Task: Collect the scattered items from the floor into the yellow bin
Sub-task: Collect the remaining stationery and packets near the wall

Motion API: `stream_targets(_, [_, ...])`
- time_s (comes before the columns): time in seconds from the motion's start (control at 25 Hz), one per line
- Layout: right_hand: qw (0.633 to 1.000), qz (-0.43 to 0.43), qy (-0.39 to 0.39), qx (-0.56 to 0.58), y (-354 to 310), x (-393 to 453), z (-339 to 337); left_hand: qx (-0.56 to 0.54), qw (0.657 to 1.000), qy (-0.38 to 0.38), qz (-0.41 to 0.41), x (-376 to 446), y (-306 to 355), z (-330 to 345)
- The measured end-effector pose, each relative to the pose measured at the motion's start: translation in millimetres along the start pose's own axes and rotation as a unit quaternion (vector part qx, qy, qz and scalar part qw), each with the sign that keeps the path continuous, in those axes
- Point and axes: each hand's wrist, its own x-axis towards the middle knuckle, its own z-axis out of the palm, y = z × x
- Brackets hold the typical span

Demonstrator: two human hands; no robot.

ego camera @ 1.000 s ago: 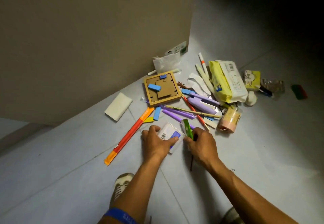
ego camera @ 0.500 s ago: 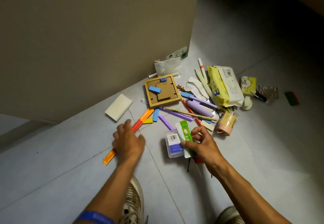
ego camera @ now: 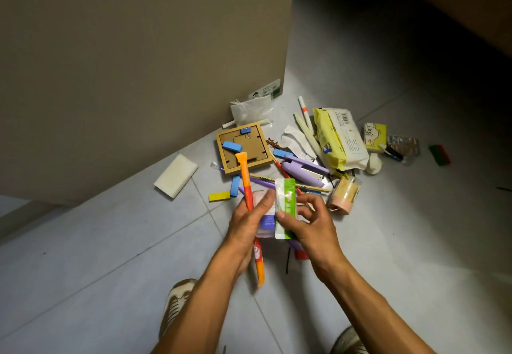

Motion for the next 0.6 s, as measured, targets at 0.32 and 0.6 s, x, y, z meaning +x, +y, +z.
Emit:
stream_targets(0.32, [0.836,-0.201,-0.154,-0.487,13.6,25.8,10.1,-0.036,0.976,0.213,0.004,4.0,-29.4,-33.5])
stream_targets(0.6, [0.656,-0.170,-0.034,-0.735,31.2,78.8,29.0,-0.007,0.963,0.267,0.031,3.5,-27.8,-61.2])
